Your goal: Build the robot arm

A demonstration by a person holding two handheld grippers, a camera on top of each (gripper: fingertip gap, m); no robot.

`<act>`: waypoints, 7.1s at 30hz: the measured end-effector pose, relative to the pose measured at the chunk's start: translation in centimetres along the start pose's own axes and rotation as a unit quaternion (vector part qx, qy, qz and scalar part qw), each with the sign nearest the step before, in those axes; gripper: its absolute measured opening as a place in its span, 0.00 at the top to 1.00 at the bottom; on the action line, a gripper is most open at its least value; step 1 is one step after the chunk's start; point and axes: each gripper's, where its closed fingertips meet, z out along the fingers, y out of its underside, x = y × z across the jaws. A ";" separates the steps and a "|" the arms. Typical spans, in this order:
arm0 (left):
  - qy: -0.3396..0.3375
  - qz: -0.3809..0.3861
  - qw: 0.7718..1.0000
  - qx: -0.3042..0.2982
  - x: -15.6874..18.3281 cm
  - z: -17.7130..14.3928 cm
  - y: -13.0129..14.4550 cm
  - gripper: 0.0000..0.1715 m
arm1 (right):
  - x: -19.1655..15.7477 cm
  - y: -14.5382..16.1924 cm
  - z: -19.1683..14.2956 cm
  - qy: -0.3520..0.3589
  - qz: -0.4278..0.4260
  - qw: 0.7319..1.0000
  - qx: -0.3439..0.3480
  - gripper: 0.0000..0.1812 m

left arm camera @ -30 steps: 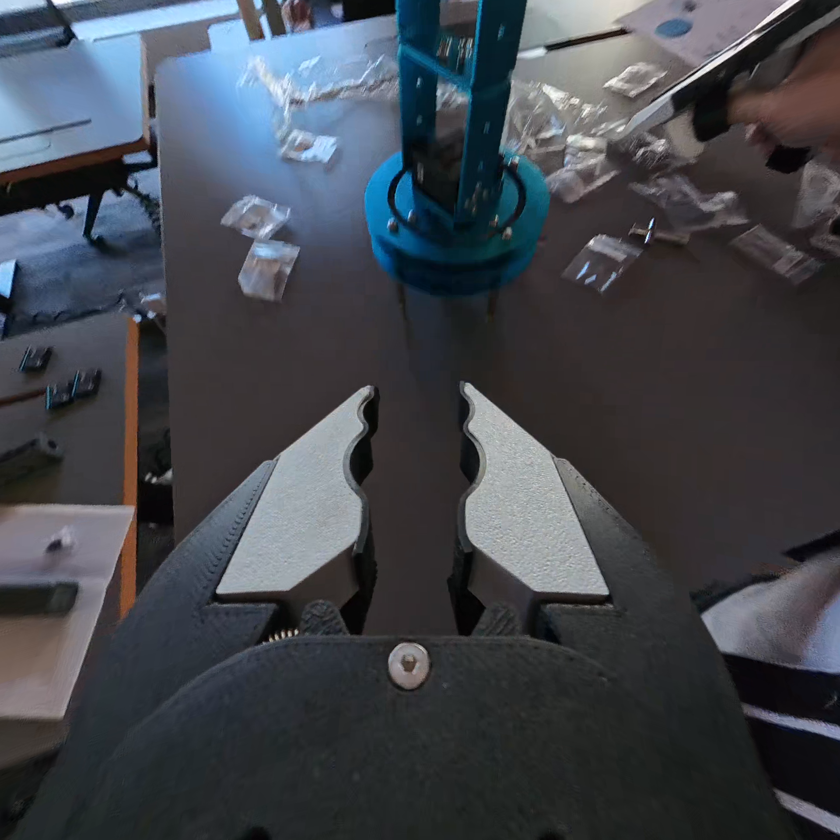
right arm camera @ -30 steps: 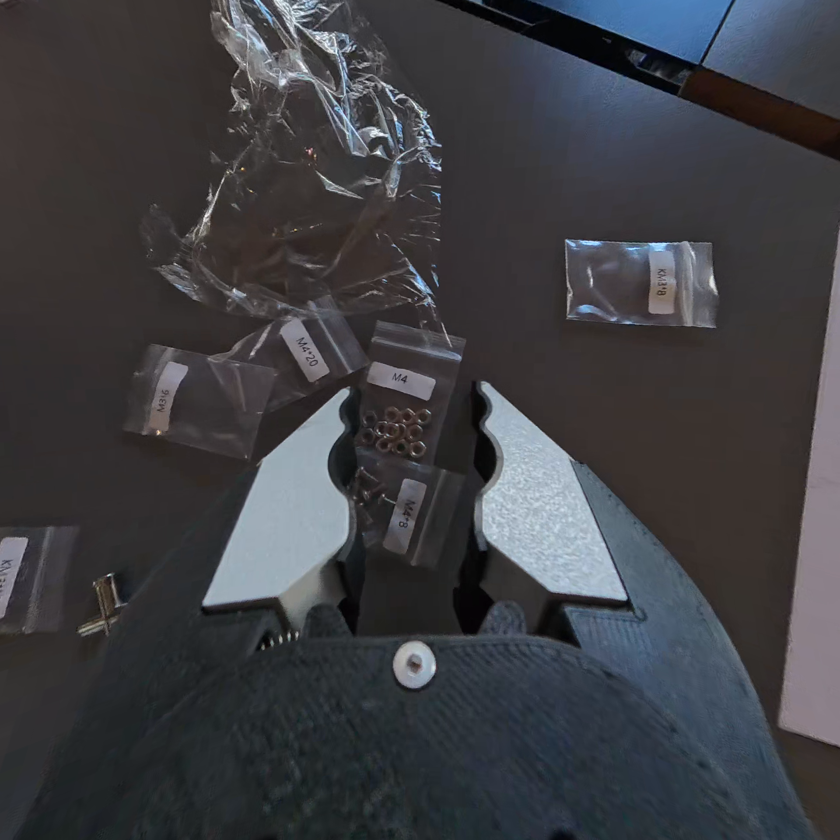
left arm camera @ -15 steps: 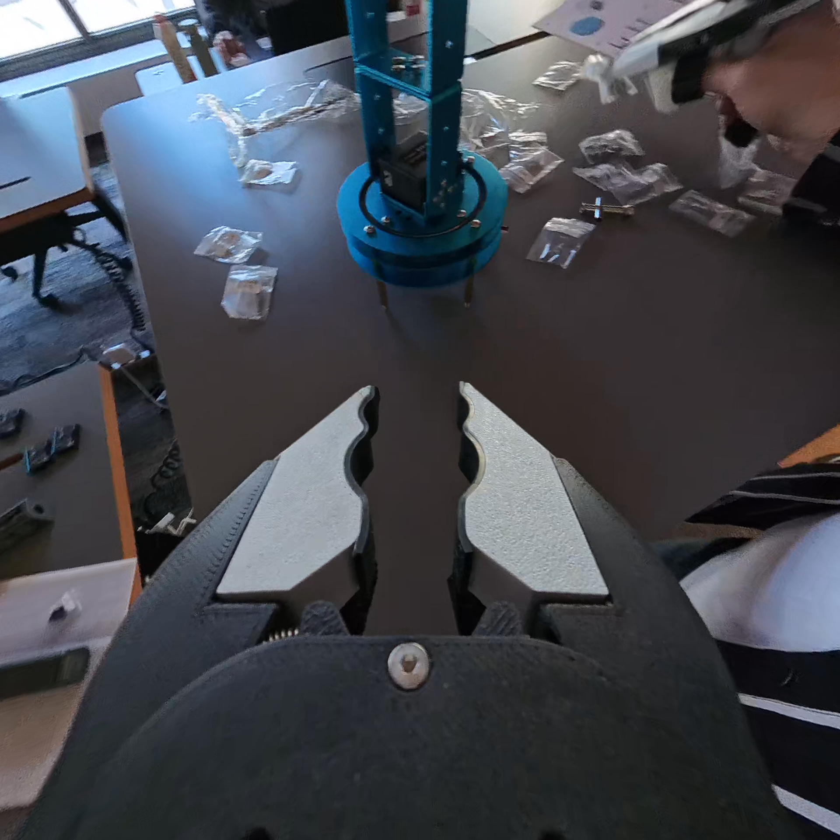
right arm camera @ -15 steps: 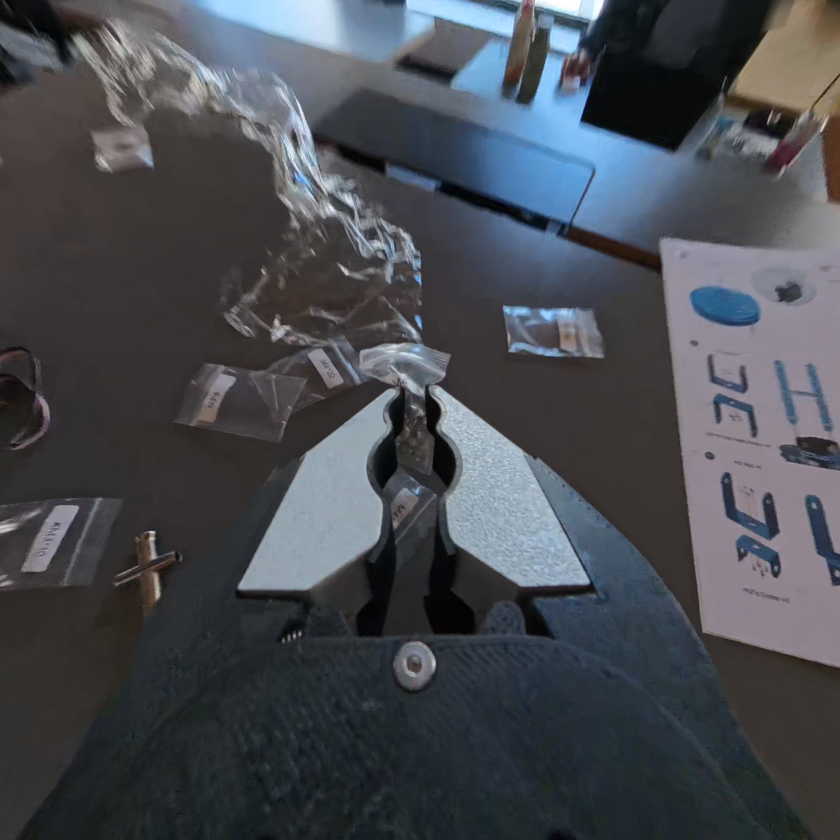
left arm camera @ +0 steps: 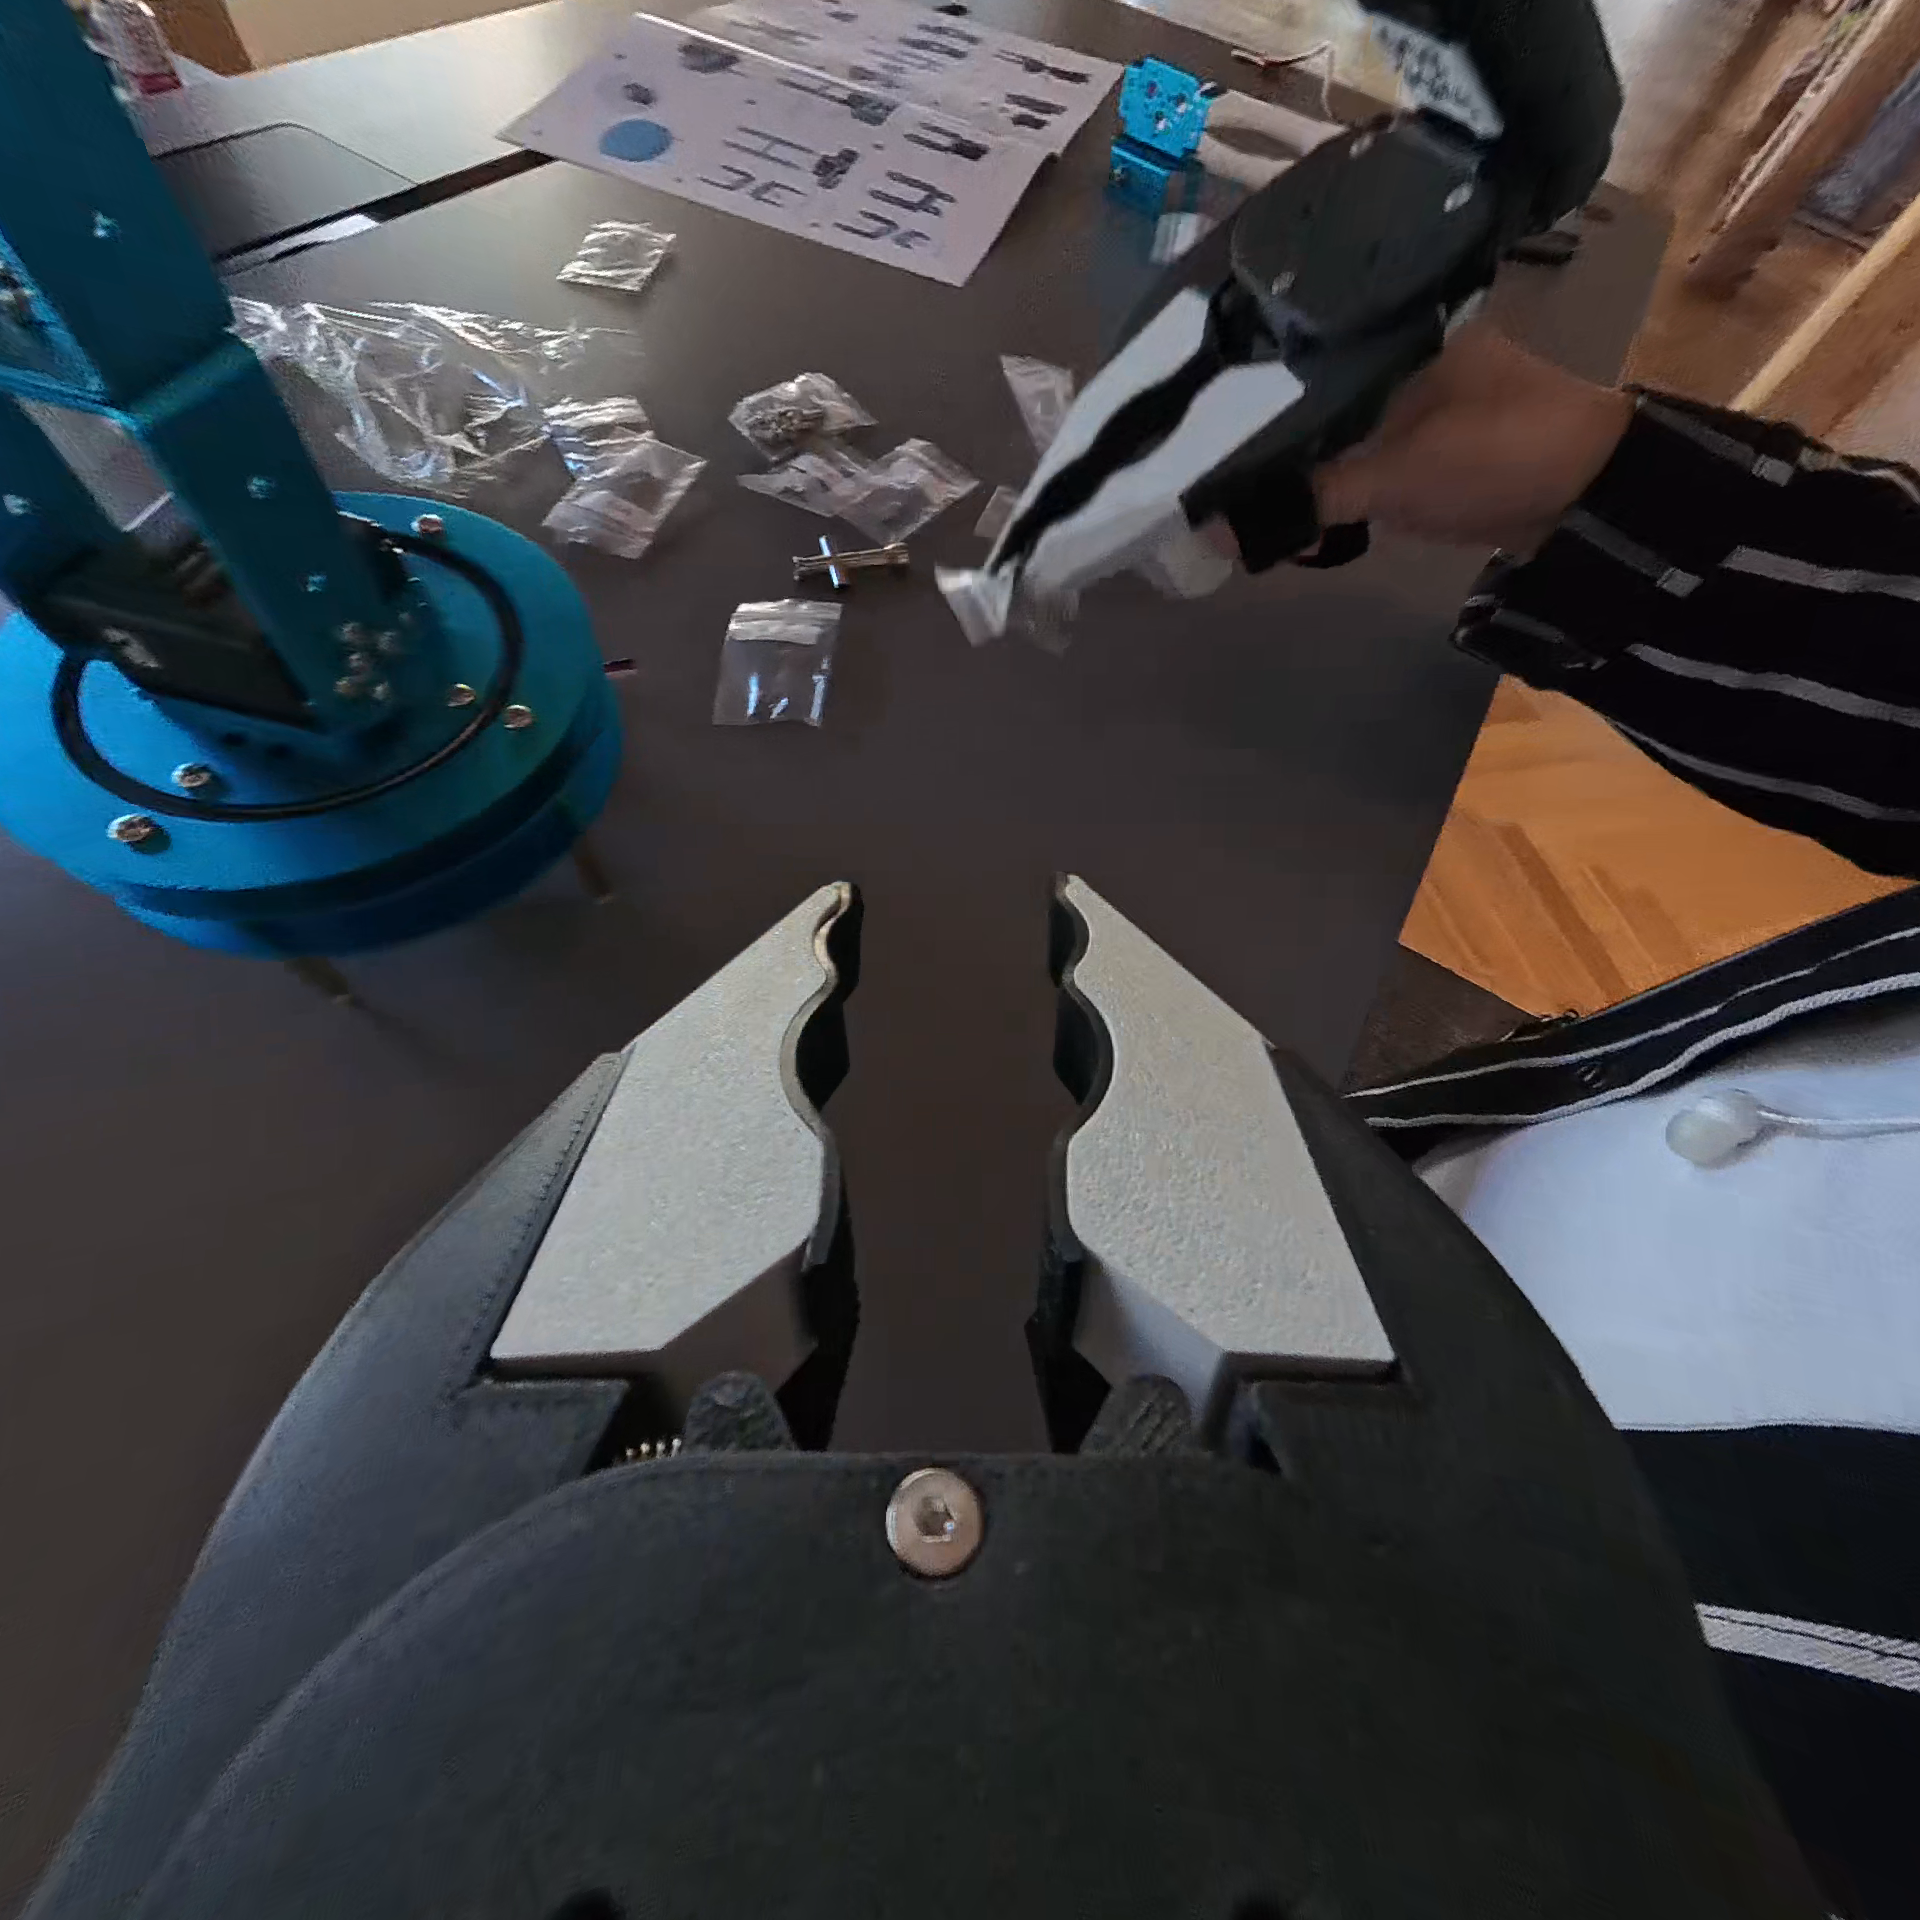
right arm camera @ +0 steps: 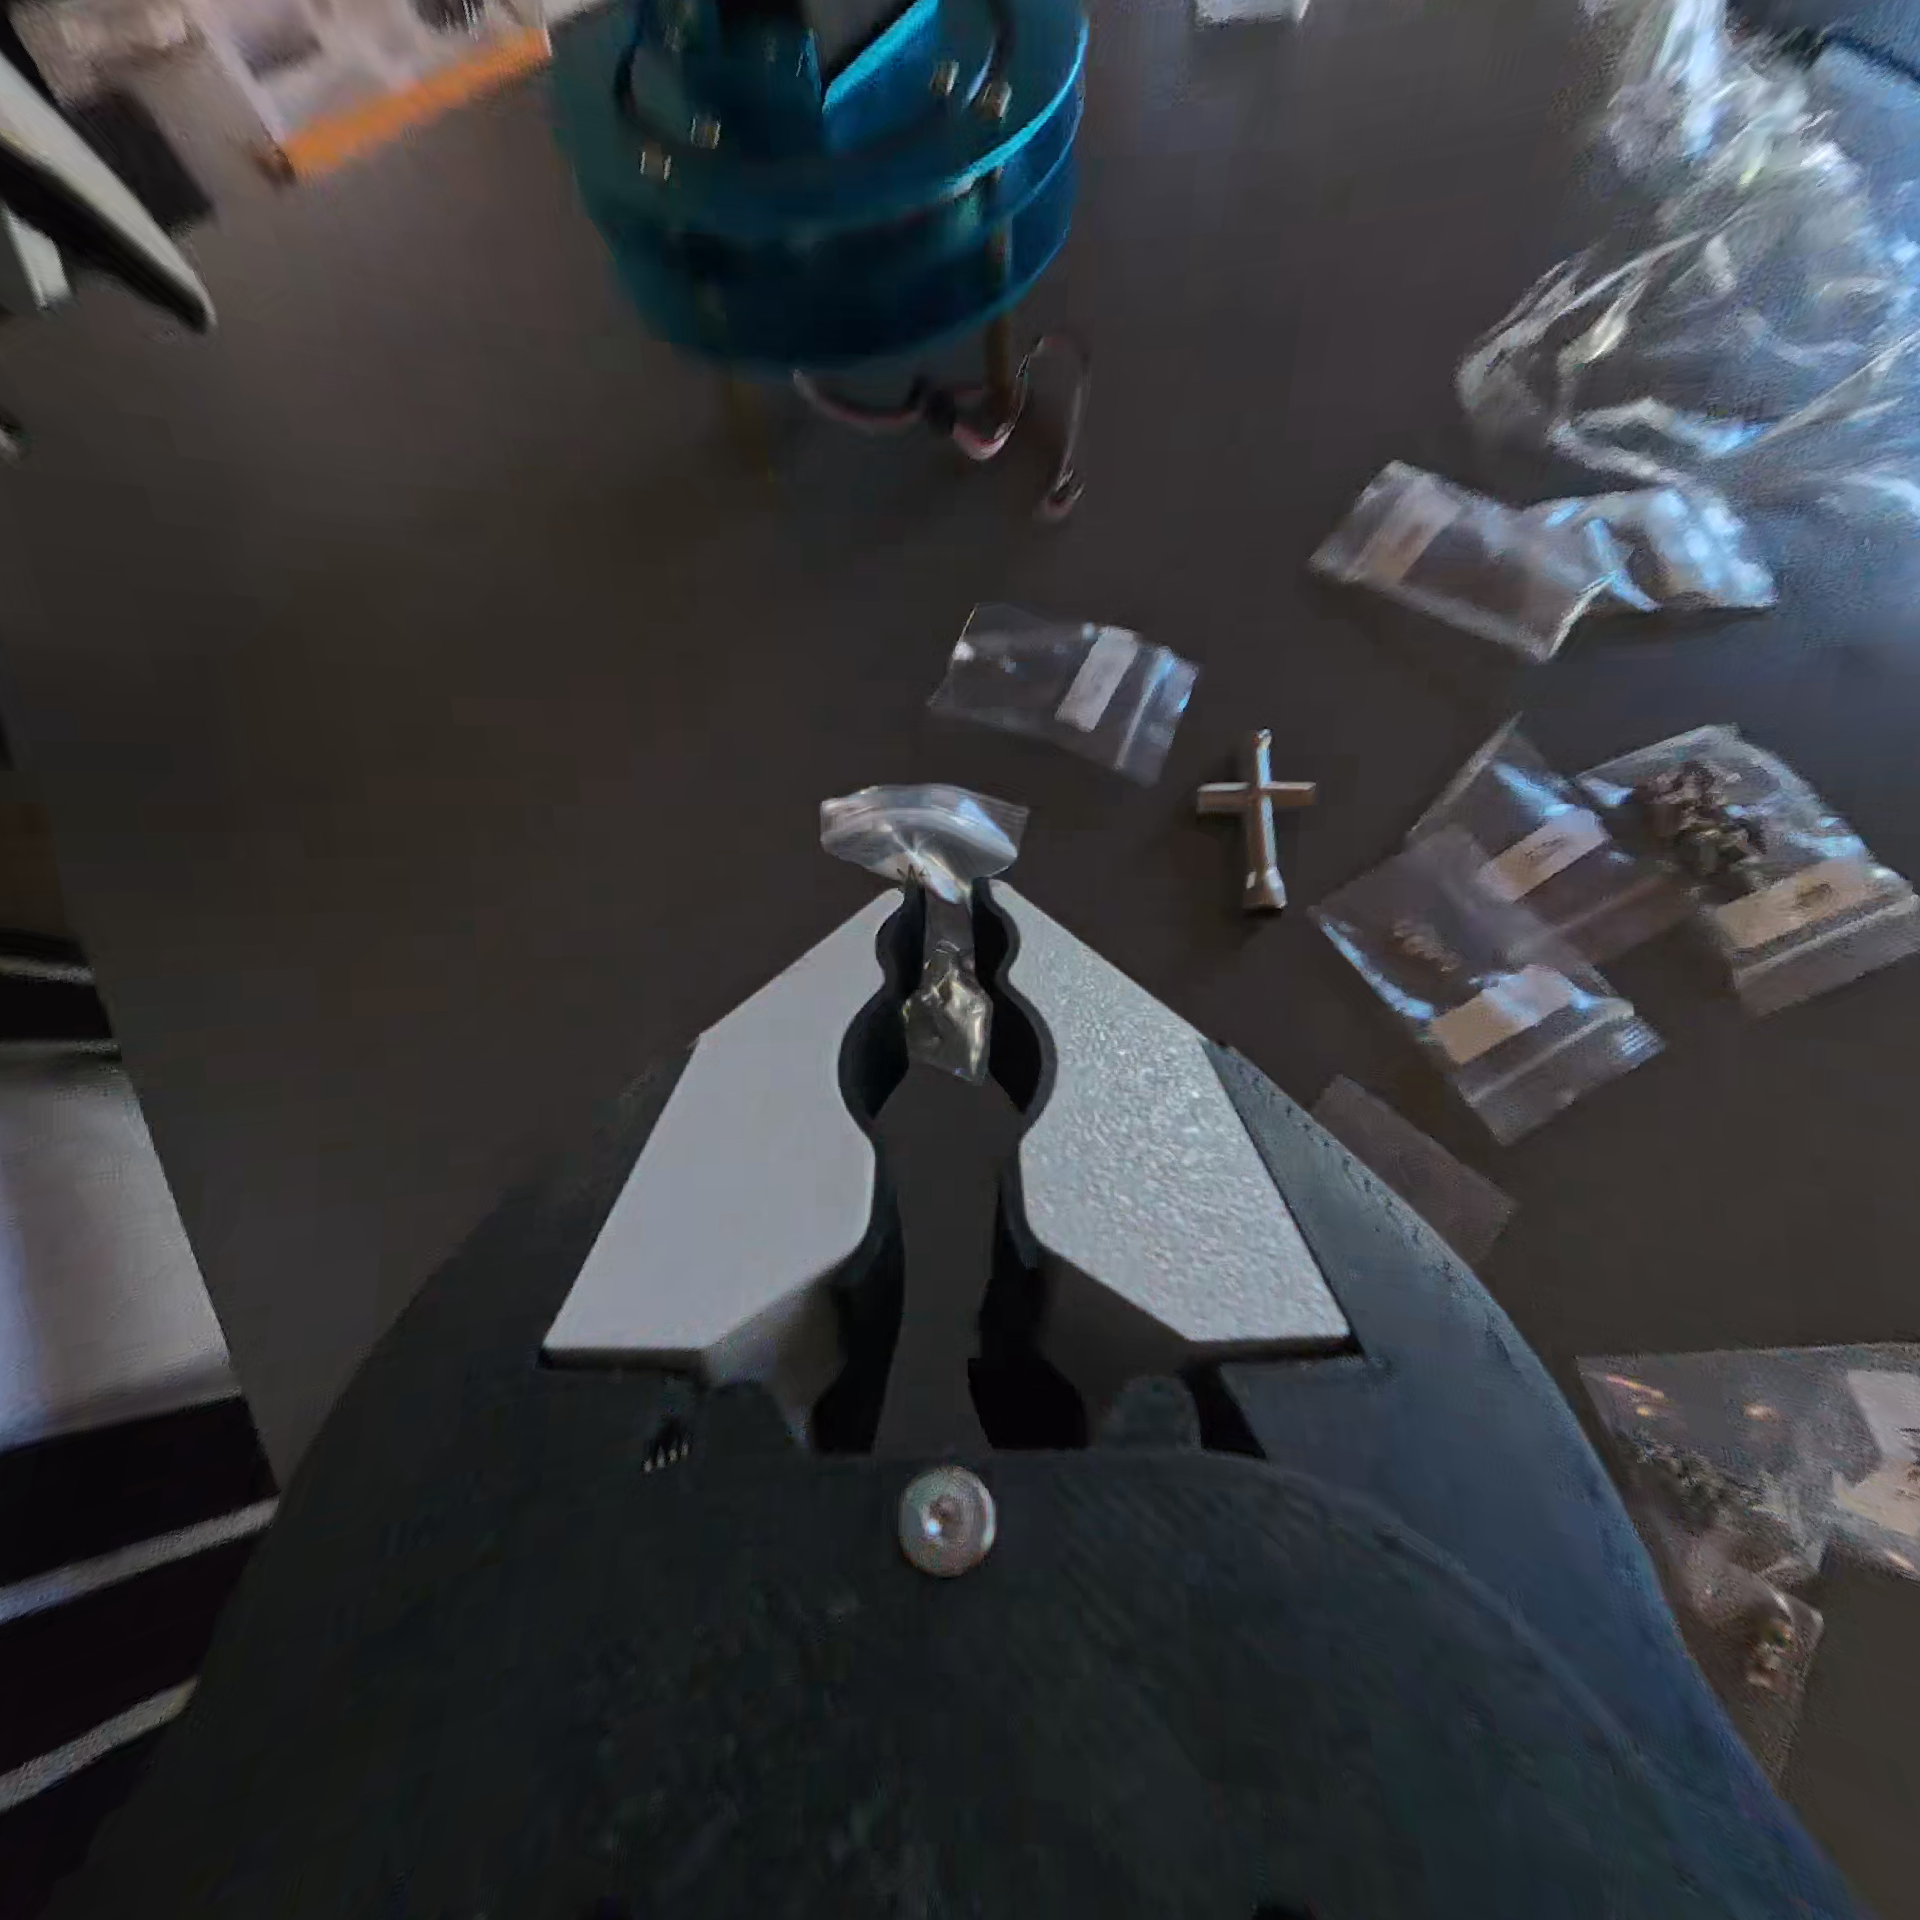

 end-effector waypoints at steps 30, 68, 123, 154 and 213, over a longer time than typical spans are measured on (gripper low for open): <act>-0.155 -0.170 0.971 -0.072 -41.2 8.2 -6.0 0.64 | 21.3 -12.4 18.2 0.162 0.031 0.975 -0.146 0.77; -0.248 -0.207 0.945 -0.041 -48.2 7.1 -5.0 0.84 | 34.6 -22.5 17.9 0.060 -0.159 0.981 -0.088 0.75; -0.256 -0.063 0.962 0.071 -8.1 -17.5 -0.6 0.85 | 15.0 -5.4 3.2 -0.097 -0.056 0.984 -0.135 0.78; -0.256 -0.044 0.964 0.059 -7.3 -16.0 -2.5 0.85 | 13.7 -5.5 2.8 -0.098 -0.129 0.978 -0.129 0.80; -0.121 0.003 0.993 0.004 -4.7 -6.5 -3.4 0.82 | -1.6 1.4 0.8 0.084 0.024 0.996 -0.009 0.68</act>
